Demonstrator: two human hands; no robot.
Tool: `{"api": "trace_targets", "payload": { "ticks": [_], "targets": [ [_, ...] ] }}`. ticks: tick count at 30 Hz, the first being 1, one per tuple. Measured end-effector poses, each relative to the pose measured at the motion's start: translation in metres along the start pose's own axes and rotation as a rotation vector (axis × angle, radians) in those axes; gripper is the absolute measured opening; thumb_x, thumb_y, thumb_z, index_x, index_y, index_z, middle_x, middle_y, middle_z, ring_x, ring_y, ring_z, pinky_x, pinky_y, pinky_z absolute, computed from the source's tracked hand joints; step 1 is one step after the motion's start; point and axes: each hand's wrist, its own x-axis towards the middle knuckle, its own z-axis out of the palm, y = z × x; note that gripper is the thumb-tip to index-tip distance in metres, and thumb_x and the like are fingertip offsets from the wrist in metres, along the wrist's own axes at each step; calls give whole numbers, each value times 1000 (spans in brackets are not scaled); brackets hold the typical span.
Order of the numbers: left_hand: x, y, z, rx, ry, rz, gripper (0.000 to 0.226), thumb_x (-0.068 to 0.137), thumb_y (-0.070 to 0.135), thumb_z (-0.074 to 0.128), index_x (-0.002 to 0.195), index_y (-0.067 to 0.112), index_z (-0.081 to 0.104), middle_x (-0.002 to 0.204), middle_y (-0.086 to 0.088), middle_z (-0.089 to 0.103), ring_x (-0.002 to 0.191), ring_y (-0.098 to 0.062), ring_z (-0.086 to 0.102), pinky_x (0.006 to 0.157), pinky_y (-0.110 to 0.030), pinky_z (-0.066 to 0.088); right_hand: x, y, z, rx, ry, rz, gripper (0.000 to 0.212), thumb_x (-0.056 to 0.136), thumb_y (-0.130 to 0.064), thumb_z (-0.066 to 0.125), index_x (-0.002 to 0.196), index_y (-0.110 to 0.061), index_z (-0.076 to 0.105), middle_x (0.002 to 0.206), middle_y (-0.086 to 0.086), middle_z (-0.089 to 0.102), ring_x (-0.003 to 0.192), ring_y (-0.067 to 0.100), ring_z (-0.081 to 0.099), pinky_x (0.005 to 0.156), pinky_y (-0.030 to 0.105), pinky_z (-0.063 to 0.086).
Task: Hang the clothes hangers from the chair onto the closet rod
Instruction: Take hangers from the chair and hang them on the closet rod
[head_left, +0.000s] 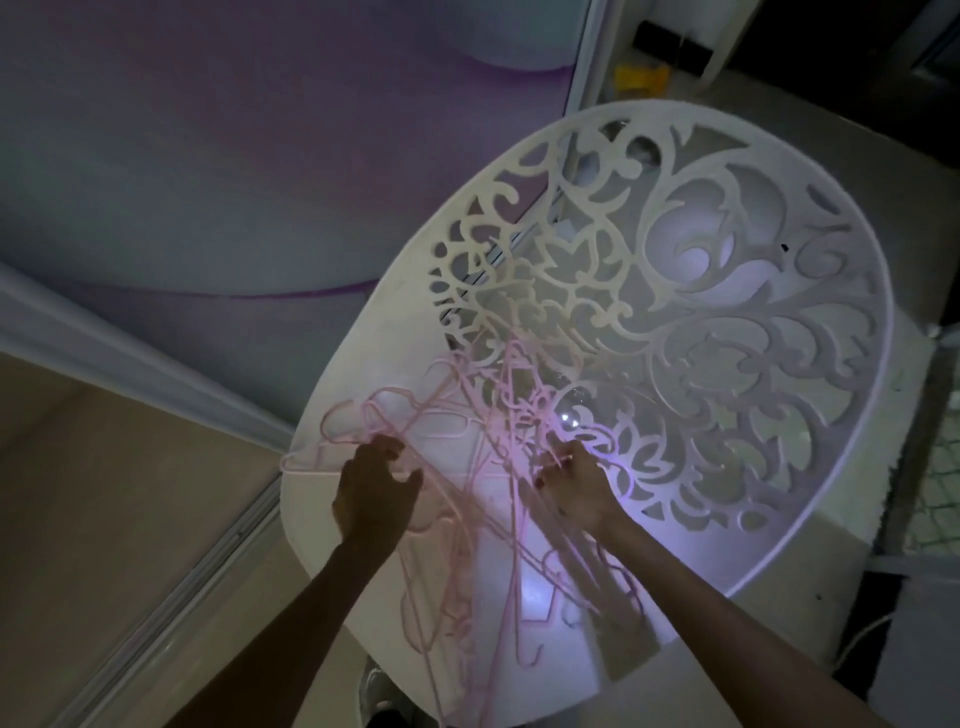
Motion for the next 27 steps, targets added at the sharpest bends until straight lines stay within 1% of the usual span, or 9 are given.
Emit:
{"api": "trace_targets", "payload": {
  "ticks": [2, 3, 6, 9, 12, 14, 18, 23, 27],
  "targets": [
    [-1, -11, 6, 73, -206, -82, 48, 82, 48, 64, 116, 16, 56, 116, -5, 60, 108, -25, 59, 87, -33, 49, -8, -3, -6, 113, -183, 76, 6, 93, -27, 53, 97, -23, 55, 80, -3, 55, 56, 3, 48, 53, 19, 38],
    [-3, -14, 10, 64, -320, -134, 57, 81, 56, 60, 119, 15, 55, 123, -7, 58, 114, -26, 57, 95, -35, 47, -9, -2, -5, 115, -233, 89, 18, 93, -33, 53, 94, -19, 63, 74, -3, 59, 50, 2, 46, 49, 17, 35],
    [-15, -12, 21, 53, -469, -178, 75, 74, 66, 60, 132, 20, 46, 136, -5, 46, 125, -24, 50, 104, -33, 41, -6, 0, 4, 25, -136, 59, 35, 95, -31, 51, 96, -3, 72, 65, -2, 63, 53, 6, 50, 46, 11, 35],
    [-23, -11, 22, 88, -295, -76, 74, 69, 58, 71, 130, 23, 46, 131, -2, 51, 119, -24, 54, 95, -33, 45, 0, 2, 10, -195, 66, -60, 36, 99, -25, 39, 86, -9, 69, 79, 8, 68, 75, 22, 62, 57, 24, 38],
    [-25, -10, 16, 7, -22, 60, 68, 65, 55, 76, 119, 20, 54, 122, -1, 55, 112, -21, 56, 87, -34, 50, -4, 6, 10, -251, 254, -124, 34, 100, -30, 34, 78, -14, 54, 70, 3, 54, 71, 22, 54, 59, 27, 33],
    [-23, -10, 14, -76, 140, -60, 76, 64, 58, 74, 123, 15, 51, 126, -5, 51, 115, -25, 51, 90, -39, 48, -4, 12, 9, -304, 321, -177, 32, 100, -28, 31, 74, -18, 47, 78, 6, 49, 73, 25, 53, 64, 28, 35],
    [-11, -27, 16, -191, -175, -457, 65, 82, 40, 67, 132, 5, 43, 132, -18, 53, 122, -36, 49, 99, -41, 40, -3, 19, 13, -323, 293, -138, 36, 101, -27, 26, 105, -6, 55, 111, 17, 52, 101, 36, 57, 73, 34, 38],
    [-15, -30, 8, 155, -141, -137, 30, 94, 37, 50, 111, 17, 65, 116, -7, 65, 109, -29, 59, 88, -34, 44, -2, 20, 6, -417, 441, -136, 37, 101, -30, 27, 117, -12, 55, 125, 13, 49, 104, 37, 56, 78, 39, 45],
    [-17, -10, -10, 119, 70, 6, 28, 94, 37, 49, 107, 20, 67, 107, -2, 71, 99, -24, 66, 80, -31, 47, 0, 19, -2, -278, 504, -167, 36, 102, -32, 24, 110, -16, 55, 95, 11, 62, 90, 35, 60, 68, 35, 43]
  ]
}}
